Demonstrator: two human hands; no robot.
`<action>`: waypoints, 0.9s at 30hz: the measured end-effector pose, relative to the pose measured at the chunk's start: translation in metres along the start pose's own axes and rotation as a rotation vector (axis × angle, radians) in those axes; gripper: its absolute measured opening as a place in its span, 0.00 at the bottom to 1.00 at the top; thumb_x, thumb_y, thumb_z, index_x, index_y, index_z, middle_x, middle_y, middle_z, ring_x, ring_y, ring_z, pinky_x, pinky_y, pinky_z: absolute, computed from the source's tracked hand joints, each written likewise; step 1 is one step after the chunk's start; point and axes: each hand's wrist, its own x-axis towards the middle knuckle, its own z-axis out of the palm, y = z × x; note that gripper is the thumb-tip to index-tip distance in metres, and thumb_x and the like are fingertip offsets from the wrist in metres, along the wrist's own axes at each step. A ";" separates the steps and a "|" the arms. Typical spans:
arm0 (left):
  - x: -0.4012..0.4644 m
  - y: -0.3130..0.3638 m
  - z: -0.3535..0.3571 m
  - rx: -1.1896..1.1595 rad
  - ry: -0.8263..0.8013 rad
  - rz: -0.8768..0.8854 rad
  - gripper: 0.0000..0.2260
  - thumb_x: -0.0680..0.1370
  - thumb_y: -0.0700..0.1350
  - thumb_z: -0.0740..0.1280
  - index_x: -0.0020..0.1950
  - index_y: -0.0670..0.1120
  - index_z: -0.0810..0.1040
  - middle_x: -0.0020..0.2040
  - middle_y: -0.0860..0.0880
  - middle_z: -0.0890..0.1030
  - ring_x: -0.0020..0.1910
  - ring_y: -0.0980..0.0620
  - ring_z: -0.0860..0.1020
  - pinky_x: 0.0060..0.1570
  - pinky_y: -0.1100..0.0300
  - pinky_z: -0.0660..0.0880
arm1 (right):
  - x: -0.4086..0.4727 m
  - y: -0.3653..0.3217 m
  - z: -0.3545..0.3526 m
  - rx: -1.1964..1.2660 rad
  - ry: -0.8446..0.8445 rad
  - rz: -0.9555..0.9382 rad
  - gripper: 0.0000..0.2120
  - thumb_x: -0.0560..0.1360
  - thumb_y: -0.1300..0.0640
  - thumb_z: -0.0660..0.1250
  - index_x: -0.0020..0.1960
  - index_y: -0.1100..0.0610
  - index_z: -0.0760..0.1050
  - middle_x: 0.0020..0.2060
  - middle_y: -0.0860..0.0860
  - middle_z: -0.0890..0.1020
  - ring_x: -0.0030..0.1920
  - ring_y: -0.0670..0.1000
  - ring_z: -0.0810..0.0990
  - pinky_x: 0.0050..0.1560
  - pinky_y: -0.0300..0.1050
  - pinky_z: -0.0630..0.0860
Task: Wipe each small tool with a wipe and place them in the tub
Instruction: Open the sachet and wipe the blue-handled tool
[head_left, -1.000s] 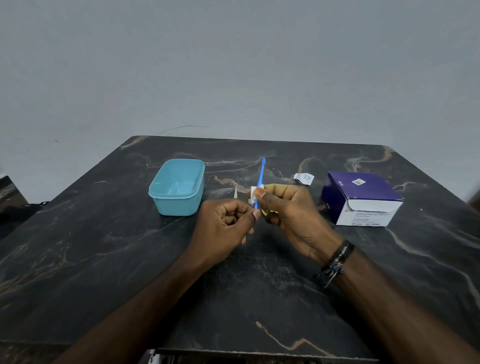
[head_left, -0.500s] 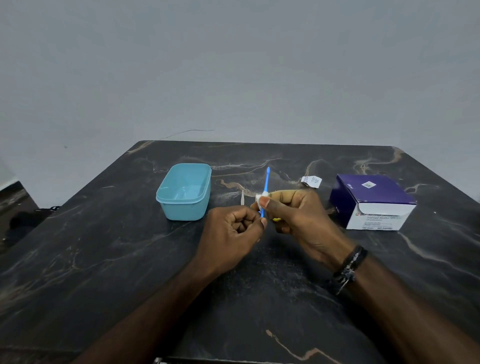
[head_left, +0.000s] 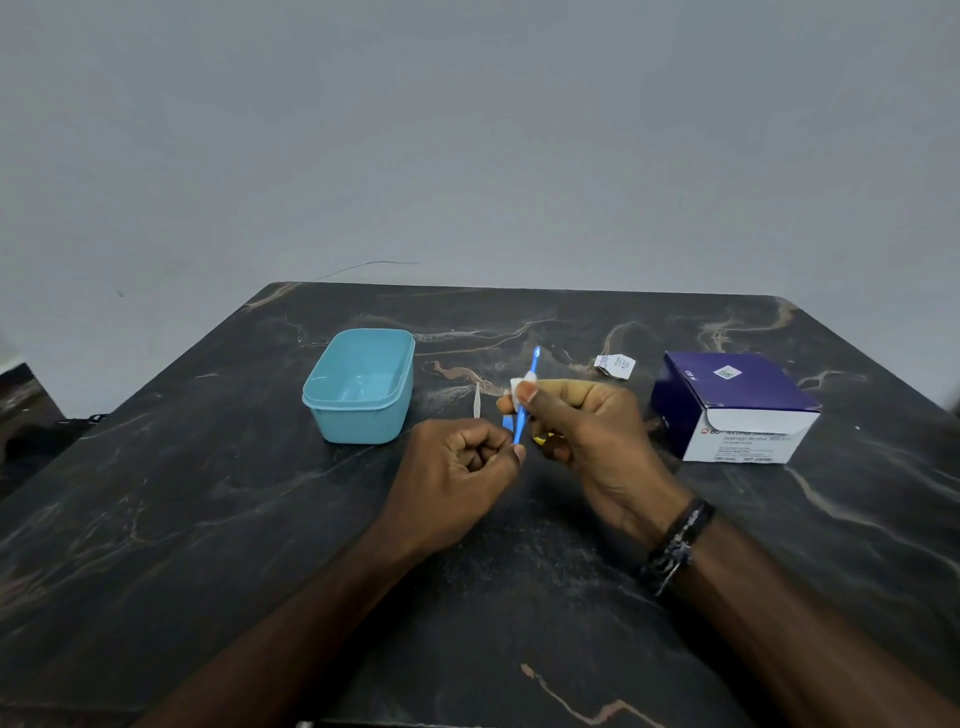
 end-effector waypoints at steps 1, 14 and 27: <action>0.000 0.000 0.000 -0.005 0.007 -0.002 0.14 0.74 0.38 0.71 0.32 0.52 0.78 0.26 0.45 0.77 0.23 0.59 0.69 0.26 0.65 0.67 | -0.001 0.000 0.001 -0.005 -0.010 0.008 0.10 0.75 0.56 0.70 0.43 0.62 0.84 0.44 0.60 0.86 0.30 0.43 0.73 0.31 0.37 0.65; -0.001 0.000 0.000 -0.054 0.006 -0.032 0.07 0.75 0.38 0.70 0.38 0.46 0.82 0.27 0.47 0.78 0.23 0.57 0.71 0.24 0.63 0.70 | 0.004 -0.011 -0.011 0.124 0.134 0.007 0.08 0.74 0.56 0.71 0.42 0.60 0.84 0.44 0.61 0.84 0.32 0.46 0.71 0.27 0.36 0.66; 0.010 0.009 -0.013 -0.336 0.429 -0.192 0.05 0.77 0.41 0.68 0.42 0.45 0.81 0.29 0.49 0.80 0.22 0.57 0.71 0.21 0.67 0.69 | 0.001 -0.009 -0.005 0.087 0.071 0.083 0.10 0.73 0.57 0.72 0.46 0.65 0.84 0.33 0.53 0.80 0.31 0.46 0.68 0.30 0.37 0.65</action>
